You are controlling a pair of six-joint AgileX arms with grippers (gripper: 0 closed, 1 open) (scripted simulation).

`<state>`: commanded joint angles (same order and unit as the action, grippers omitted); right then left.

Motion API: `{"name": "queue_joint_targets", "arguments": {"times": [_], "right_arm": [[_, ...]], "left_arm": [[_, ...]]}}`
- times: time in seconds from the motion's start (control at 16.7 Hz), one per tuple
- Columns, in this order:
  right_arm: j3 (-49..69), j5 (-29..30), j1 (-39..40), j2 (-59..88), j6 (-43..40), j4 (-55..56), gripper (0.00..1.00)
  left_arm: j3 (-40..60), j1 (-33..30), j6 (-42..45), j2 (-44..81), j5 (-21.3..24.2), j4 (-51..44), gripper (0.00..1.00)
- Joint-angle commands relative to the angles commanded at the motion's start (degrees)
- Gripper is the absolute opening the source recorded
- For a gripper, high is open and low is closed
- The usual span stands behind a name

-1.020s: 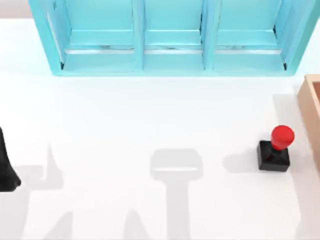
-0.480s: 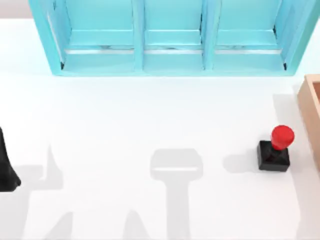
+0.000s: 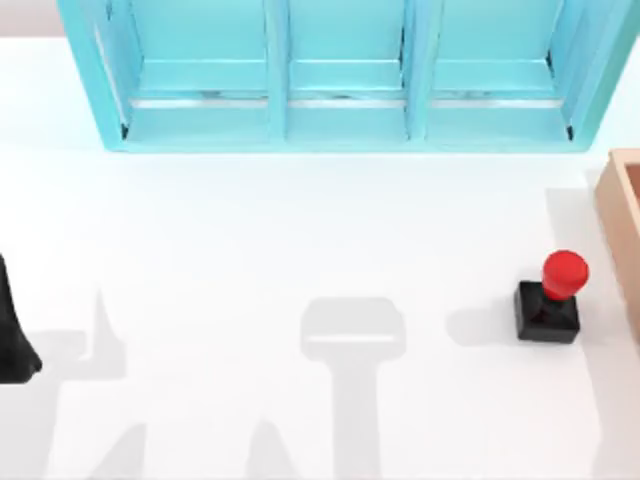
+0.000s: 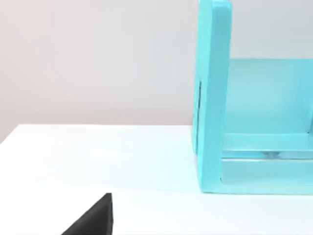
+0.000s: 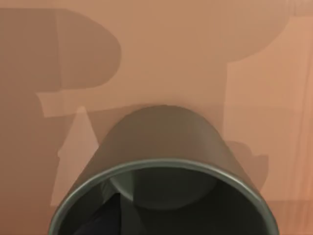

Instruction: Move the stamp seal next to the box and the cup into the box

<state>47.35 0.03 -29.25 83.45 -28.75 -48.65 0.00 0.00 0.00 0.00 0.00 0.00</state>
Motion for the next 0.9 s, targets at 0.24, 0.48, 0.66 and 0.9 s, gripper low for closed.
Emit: {"name": "queue_joint_targets", "arguments": {"times": [0.24,0.48,0.66,0.9], "right_arm": [[2.19,-1.48,-1.18,-0.65,-0.77,-0.59,1.0],[11.87,-3.53,-0.89,-0.82,-2.84,-8.39,1.0],[18.28,-3.32,0.49,-1.73,-2.18,-17.93,1.0],[20.0,-0.2,0.01,-3.98,-0.7,-23.7,1.0]], "left_arm": [[0.0,0.0,0.0,0.0,0.0,0.0,1.0],[0.0,0.0,0.0,0.0,0.0,0.0,1.0],[0.0,0.0,0.0,0.0,0.0,0.0,1.0],[0.0,0.0,0.0,0.0,0.0,0.0,1.0]]}}
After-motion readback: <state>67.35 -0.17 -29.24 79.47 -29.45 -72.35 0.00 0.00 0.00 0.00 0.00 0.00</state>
